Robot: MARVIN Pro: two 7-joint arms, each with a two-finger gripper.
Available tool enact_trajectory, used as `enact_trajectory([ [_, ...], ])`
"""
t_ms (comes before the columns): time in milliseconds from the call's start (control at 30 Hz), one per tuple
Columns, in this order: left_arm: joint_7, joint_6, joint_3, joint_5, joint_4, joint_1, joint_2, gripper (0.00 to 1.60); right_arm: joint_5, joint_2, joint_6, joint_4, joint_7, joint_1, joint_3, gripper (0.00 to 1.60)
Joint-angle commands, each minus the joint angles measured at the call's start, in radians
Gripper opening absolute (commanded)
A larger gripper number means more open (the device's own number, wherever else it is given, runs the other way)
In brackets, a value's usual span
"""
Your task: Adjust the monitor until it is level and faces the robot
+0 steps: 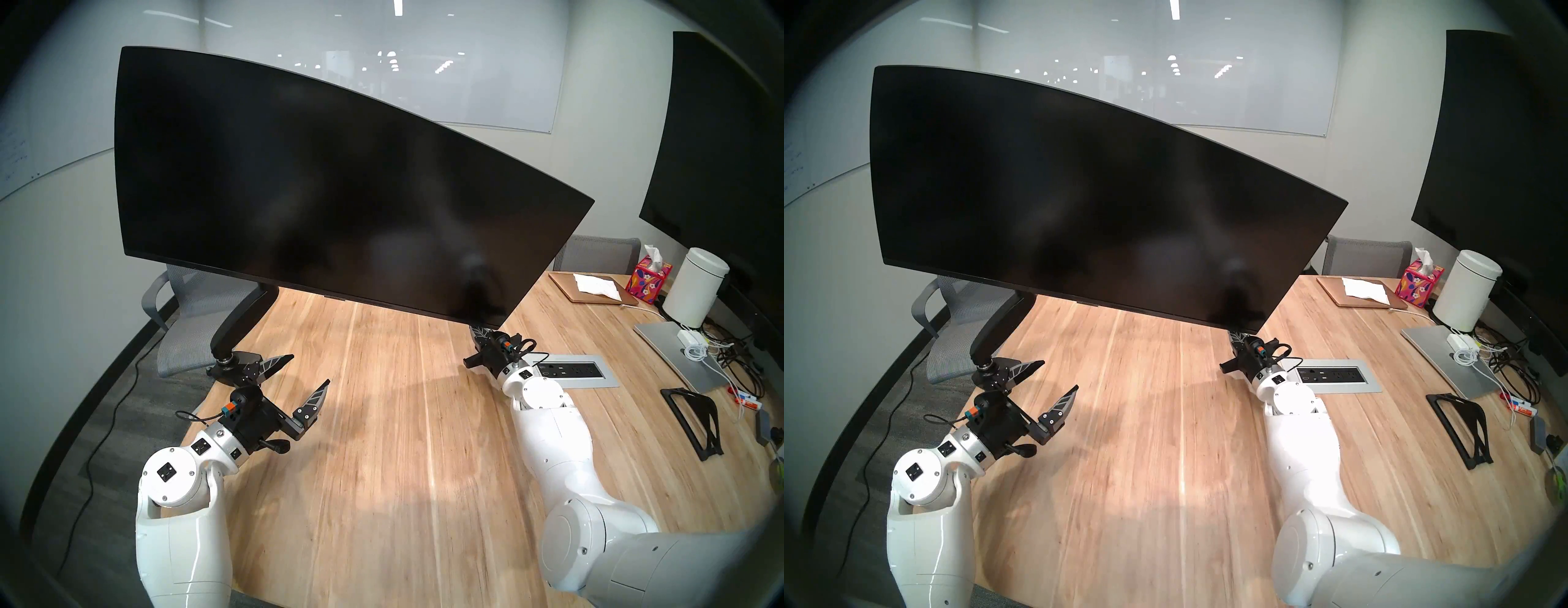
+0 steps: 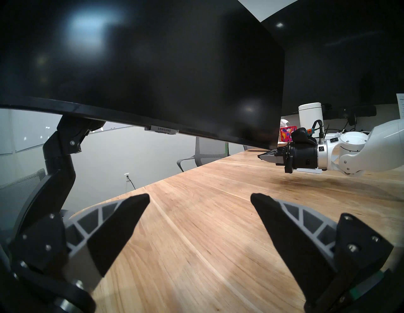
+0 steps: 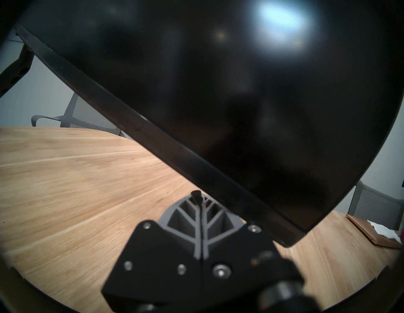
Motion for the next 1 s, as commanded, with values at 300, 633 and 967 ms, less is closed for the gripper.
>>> enact_trajectory([
  [300, 0.001, -0.002, 0.002, -0.003, -0.013, -0.001, 0.003, 1.60, 0.016, 0.001, -0.045, -0.070, -0.030, 0.066, 0.019, 0.00],
  [633, 0.001, -0.001, 0.002, -0.003, -0.014, 0.000, 0.003, 1.60, 0.013, -0.008, -0.064, -0.078, -0.043, 0.056, 0.032, 0.00],
  [967, 0.001, -0.001, 0.002, -0.003, -0.014, 0.000, 0.002, 1.60, 0.003, -0.012, -0.084, -0.090, -0.061, 0.043, 0.041, 0.00],
])
